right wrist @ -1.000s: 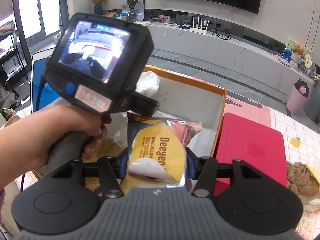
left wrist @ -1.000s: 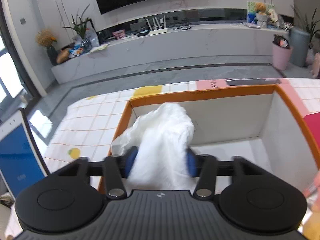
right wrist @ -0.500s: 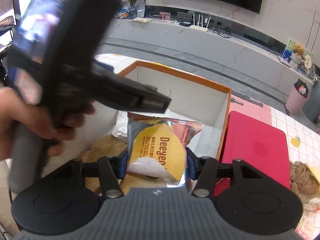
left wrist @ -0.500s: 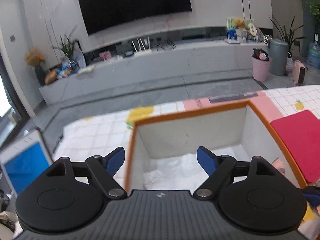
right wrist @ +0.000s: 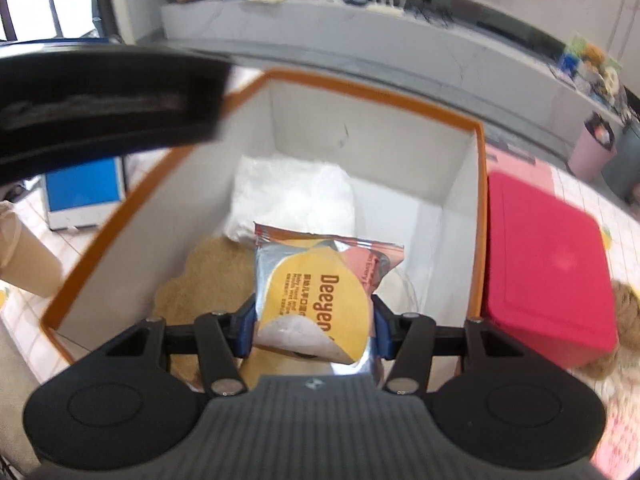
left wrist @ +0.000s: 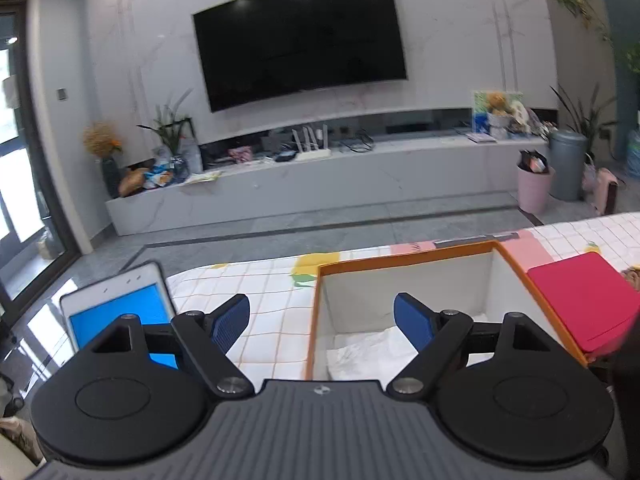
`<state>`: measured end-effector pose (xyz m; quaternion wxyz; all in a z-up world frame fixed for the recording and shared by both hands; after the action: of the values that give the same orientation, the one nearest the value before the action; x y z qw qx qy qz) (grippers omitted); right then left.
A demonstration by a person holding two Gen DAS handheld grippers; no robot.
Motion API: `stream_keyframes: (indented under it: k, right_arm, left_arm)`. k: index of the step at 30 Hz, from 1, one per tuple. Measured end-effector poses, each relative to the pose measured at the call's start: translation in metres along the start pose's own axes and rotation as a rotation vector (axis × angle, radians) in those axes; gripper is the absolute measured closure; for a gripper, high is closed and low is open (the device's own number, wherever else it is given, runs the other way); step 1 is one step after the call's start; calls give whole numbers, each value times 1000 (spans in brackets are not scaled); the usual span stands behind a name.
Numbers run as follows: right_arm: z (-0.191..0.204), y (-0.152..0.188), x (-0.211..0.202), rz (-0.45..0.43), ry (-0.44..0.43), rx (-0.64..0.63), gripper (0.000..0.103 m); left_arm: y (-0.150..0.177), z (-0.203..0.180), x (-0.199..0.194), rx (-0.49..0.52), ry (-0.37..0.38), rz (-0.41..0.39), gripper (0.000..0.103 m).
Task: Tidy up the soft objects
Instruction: 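Lower the Deegeo packet into the orange box and open the right gripper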
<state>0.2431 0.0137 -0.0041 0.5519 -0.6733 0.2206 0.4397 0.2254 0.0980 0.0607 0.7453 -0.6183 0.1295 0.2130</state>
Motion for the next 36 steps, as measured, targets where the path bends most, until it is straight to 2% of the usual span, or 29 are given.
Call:
stream_keyframes:
  k: [4, 7, 9, 20, 23, 28, 31, 36]
  right_arm:
    - [8, 4, 9, 3, 107, -97, 48]
    - [10, 6, 13, -2, 141, -138, 47]
    - [9, 9, 14, 6, 152, -161, 45]
    - [10, 13, 12, -9, 164, -165, 44]
    - [8, 11, 11, -23, 158, -142, 35]
    - [6, 10, 3, -43, 106, -105, 12]
    - [11, 11, -2, -56, 105, -120, 7]
    - [19, 9, -12, -88, 89, -132, 3]
  left_arm:
    - [14, 1, 6, -32, 0, 26, 7]
    - [21, 4, 12, -61, 34, 62, 7]
    - [24, 7, 15, -71, 56, 78, 7]
    - [29, 4, 11, -14, 35, 57, 7]
    - [29, 5, 9, -19, 38, 58, 7]
    - [28, 9, 4, -20, 15, 43, 7]
    - [24, 12, -1, -21, 9, 27, 7]
    - [21, 19, -10, -23, 4, 66, 7]
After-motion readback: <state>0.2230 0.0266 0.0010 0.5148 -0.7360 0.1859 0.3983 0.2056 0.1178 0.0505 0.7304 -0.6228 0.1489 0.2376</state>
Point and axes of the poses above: each gripper's, at about its wrist camera, not at the fingertips, and x roughly the way its jaws point, z to its left, y to its underside, the point moved 4 cm from there along x, roughly the way its jaws point, and after that the axes turned 2 degrees about x, right-handed, at the moved point
